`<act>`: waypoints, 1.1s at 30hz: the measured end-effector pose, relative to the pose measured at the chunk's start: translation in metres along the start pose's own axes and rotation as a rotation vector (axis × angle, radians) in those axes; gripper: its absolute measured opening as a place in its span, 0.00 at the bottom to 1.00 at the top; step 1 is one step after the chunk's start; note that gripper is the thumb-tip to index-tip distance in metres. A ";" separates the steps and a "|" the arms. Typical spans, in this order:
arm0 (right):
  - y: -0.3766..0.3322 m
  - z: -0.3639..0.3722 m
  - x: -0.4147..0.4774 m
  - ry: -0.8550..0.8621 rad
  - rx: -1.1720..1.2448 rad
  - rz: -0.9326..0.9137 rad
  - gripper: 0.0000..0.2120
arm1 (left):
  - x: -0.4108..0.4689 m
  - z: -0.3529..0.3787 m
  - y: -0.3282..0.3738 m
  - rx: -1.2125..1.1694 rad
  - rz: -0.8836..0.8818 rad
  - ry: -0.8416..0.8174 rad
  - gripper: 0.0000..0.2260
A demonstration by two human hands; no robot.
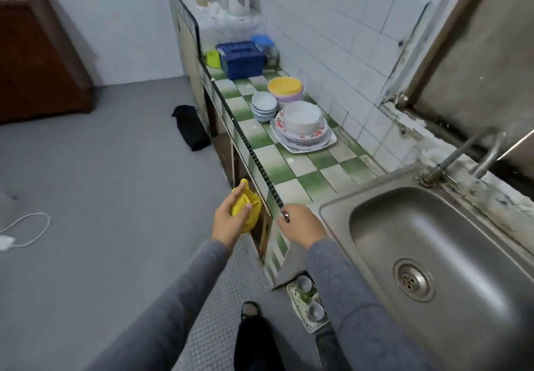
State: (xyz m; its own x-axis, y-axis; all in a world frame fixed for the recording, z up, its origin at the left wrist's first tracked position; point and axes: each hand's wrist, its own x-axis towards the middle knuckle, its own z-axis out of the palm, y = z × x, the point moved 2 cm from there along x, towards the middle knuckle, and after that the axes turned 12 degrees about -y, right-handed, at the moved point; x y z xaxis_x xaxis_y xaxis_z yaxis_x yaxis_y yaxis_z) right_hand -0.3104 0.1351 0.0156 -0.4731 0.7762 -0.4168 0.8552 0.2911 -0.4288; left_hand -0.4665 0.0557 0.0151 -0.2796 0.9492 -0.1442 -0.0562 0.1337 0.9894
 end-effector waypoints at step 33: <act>-0.086 -0.144 0.430 0.107 0.130 0.220 0.14 | 0.474 -0.130 0.065 0.117 -0.085 -0.248 0.22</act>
State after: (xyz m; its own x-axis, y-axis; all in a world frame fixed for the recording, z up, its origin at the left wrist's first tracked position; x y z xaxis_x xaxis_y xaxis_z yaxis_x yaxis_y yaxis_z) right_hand -0.5568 0.5246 -0.0111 -0.2485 0.8694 -0.4270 0.8974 0.0407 -0.4393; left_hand -0.7274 0.4774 0.0093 -0.0348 0.9719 -0.2326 0.0456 0.2341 0.9711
